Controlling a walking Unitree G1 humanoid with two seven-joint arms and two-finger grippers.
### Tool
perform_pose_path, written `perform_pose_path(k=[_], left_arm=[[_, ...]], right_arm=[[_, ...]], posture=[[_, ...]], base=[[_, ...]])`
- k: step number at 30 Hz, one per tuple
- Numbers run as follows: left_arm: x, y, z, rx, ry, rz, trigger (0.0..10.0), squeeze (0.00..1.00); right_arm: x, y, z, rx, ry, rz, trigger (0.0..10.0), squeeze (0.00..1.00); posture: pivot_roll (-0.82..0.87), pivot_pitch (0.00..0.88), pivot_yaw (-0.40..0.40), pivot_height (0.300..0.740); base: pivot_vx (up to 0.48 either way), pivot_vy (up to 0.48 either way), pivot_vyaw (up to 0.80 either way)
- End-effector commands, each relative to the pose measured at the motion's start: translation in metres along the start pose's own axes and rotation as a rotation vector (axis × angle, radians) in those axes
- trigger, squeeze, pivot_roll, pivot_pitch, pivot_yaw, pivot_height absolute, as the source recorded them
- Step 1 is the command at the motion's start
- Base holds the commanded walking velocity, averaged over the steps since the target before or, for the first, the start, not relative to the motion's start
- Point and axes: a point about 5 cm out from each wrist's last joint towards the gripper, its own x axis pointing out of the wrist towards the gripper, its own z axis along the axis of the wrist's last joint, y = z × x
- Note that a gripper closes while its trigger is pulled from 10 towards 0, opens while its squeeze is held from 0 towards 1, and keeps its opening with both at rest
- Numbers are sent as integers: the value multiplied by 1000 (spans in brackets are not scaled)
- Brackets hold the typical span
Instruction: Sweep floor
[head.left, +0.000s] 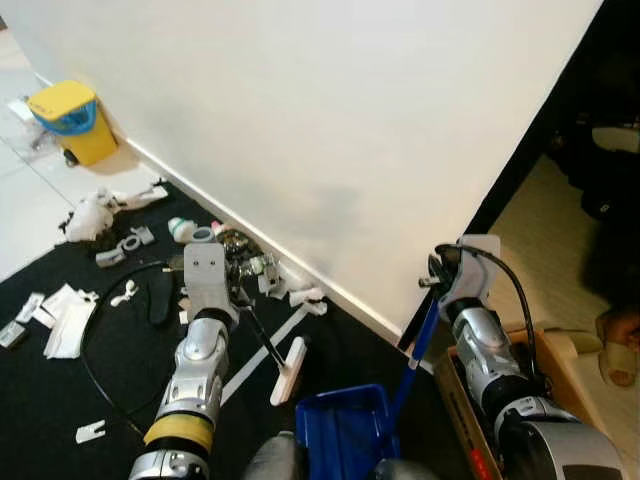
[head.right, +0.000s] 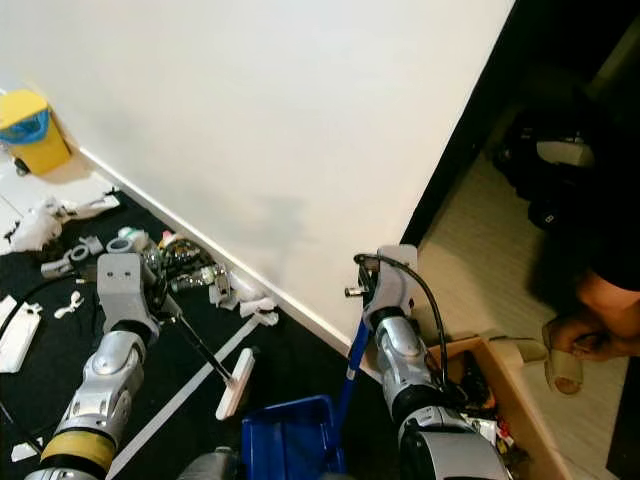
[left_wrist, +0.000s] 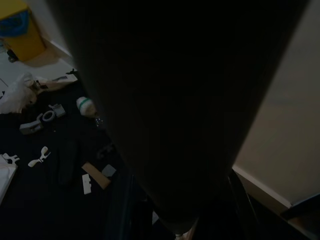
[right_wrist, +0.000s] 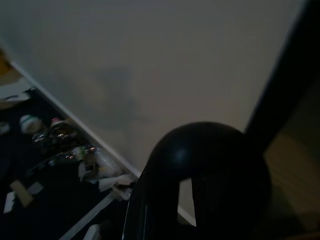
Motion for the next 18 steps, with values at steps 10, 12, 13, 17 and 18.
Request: perform_pose_path(k=[10, 12, 13, 17, 18], left_arm=[[-5, 5, -14, 51, 80, 16, 10000, 0], [-5, 5, -13, 49, 83, 19, 10000, 0], [-5, 5, -13, 49, 83, 19, 10000, 0], [-6, 5, -13, 49, 86, 20, 10000, 0], [-6, 5, -13, 49, 86, 20, 10000, 0]], right_arm=[[-5, 9, -11, 27, 34, 23, 10000, 0], [-5, 9, -11, 33, 36, 19, 10000, 0], [-5, 9, -11, 33, 36, 19, 10000, 0], [-4, 9, -11, 39, 38, 17, 10000, 0], [-4, 9, -11, 39, 38, 17, 10000, 0]], posture=[[91, 42, -59, 740], [94, 43, -61, 740], [94, 43, -61, 740], [98, 43, -62, 740], [98, 43, -62, 740]], base=[[0, 187, 0], [0, 317, 0], [0, 341, 0], [0, 356, 0], [0, 360, 0]])
